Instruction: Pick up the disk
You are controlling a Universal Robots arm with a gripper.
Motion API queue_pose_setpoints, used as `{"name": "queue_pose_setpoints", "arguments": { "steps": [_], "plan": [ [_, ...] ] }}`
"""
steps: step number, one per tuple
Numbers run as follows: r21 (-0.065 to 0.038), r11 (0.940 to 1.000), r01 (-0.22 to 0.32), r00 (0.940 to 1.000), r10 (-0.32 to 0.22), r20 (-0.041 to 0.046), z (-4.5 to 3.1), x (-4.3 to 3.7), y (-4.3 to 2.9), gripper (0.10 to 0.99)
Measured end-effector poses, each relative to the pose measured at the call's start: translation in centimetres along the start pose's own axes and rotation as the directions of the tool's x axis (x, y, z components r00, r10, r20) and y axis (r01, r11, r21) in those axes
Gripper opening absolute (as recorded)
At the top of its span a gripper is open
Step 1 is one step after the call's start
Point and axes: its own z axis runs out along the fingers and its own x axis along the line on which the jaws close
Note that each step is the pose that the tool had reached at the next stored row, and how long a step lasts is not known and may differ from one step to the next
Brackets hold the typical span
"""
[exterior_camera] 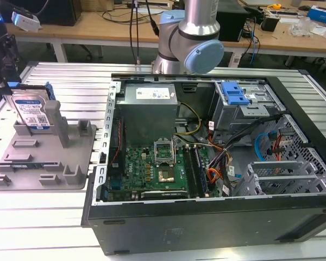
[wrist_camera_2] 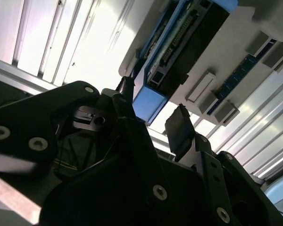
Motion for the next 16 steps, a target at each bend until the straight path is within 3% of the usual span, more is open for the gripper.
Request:
{"name": "queue_pose_setpoints", "arguments": {
  "steps": [16],
  "plan": [
    [0.001, 0.9997, 0.025, 0.9997, -0.025, -0.0008, 1.68, -0.08, -0.05, 0.545]
  ]
}}
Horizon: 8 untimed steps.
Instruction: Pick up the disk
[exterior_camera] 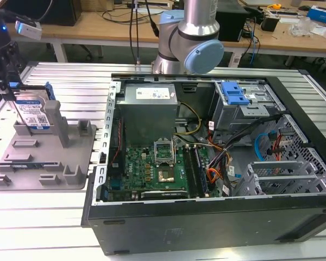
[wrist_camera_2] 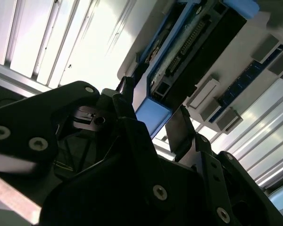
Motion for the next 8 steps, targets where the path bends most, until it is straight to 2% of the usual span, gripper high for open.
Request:
{"name": "queue_pose_setpoints", "arguments": {
  "steps": [8],
  "plan": [
    [0.0, 0.9999, 0.01, 0.9999, -0.01, -0.0004, 0.6, -0.02, -0.01, 0.545]
  ]
}}
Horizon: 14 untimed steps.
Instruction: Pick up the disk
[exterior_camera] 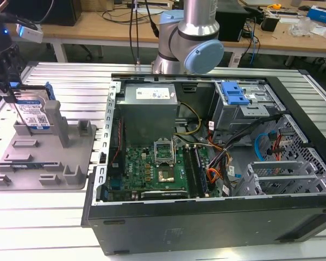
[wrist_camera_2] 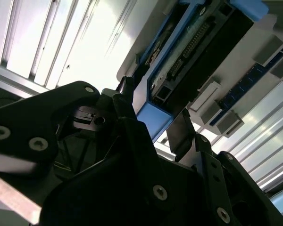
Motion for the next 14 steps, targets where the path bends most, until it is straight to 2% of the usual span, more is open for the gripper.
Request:
{"name": "queue_pose_setpoints", "arguments": {
  "steps": [2, 3, 14],
  "plan": [
    [0.0, 1.0, 0.001, 1.0, -0.001, 0.0, 0.05, 0.0, 0.0, 0.529],
    [0.0, 1.0, 0.002, 1.0, -0.002, -0.0001, 0.06, 0.0, 0.0, 0.459],
    [0.0, 1.0, 0.002, 1.0, -0.002, 0.0, 0.2, 0.19, 0.0, 0.459]
  ]
}}
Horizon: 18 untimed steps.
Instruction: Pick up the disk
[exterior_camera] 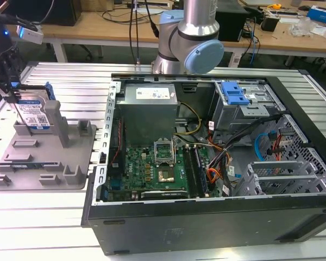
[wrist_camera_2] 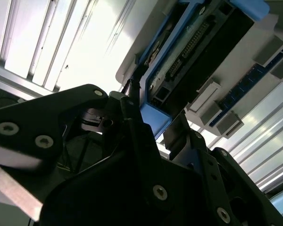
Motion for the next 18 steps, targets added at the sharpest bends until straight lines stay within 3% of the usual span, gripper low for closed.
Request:
{"name": "queue_pose_setpoints", "arguments": {
  "steps": [9, 10, 18],
  "plan": [
    [0.0, 1.0, 0.0, 1.0, 0.0, -0.0001, 0.07, 0.05, 0.0, 0.459],
    [0.0, 1.0, 0.0, 1.0, 0.0, -0.0001, 0.08, 0.05, 0.0, 0.376],
    [0.0, 1.0, 0.0, 1.0, 0.0, 0.0001, 0.09, 0.05, -0.01, 0.369]
  ]
}}
